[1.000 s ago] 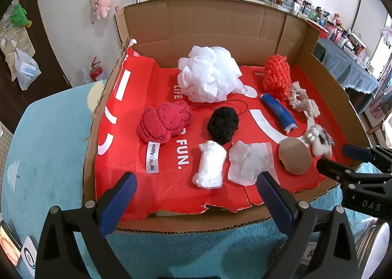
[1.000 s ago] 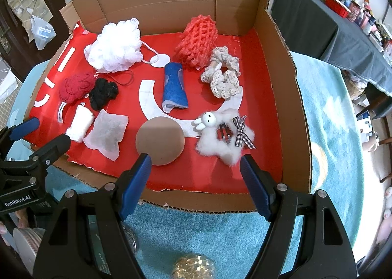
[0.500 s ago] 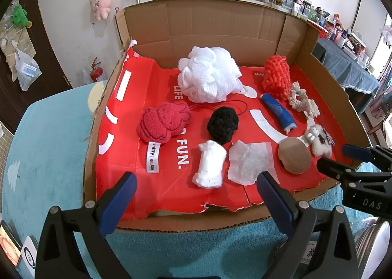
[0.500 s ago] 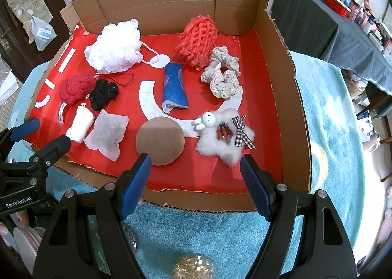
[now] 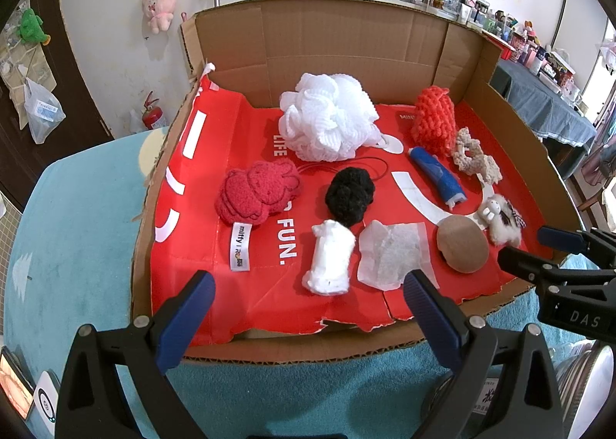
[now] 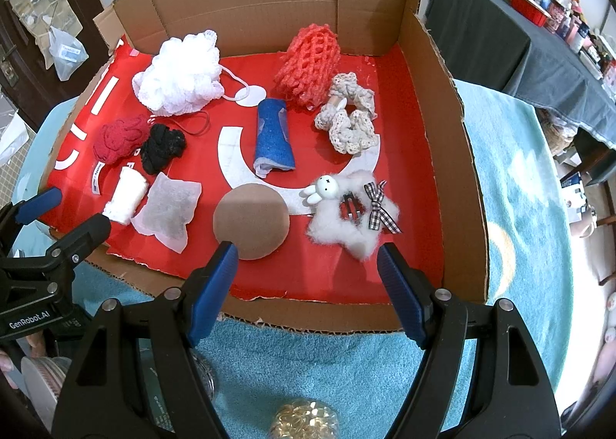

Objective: Organize soft objects

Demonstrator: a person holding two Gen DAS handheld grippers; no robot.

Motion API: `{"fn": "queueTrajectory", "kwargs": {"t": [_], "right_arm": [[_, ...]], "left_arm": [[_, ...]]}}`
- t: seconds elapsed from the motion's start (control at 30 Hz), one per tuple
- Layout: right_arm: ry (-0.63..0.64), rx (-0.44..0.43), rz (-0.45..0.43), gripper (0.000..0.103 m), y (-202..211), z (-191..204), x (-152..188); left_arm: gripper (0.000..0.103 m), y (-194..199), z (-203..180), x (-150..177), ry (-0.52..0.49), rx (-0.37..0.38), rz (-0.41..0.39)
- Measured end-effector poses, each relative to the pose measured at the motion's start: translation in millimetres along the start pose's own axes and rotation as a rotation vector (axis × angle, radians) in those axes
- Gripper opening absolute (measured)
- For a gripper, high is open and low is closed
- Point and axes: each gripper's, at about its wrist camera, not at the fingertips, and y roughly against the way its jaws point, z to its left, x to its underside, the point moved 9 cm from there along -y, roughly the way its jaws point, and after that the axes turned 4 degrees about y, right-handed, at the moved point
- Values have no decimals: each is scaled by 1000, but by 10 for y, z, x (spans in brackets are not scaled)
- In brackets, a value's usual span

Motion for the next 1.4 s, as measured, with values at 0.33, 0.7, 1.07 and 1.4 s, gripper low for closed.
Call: {"fn": "queueTrajectory", "kwargs": {"t": [0.33,0.7,1.07,1.4], "right_arm": [[-2,-1,0,74,-2,1,-2],[-6,-1,3,74,-4,-2,-6],[-1,41,-21,74,67,-57,-77],[-12,64,-165,74,810,-144,-150]], "left_arm": [[100,0,-3,4,1,0,-1],[100,8,1,4,10,1,1],[100,90,36,-21,34,-12,-25],[100,853,205,-122,98,33,-170]]}}
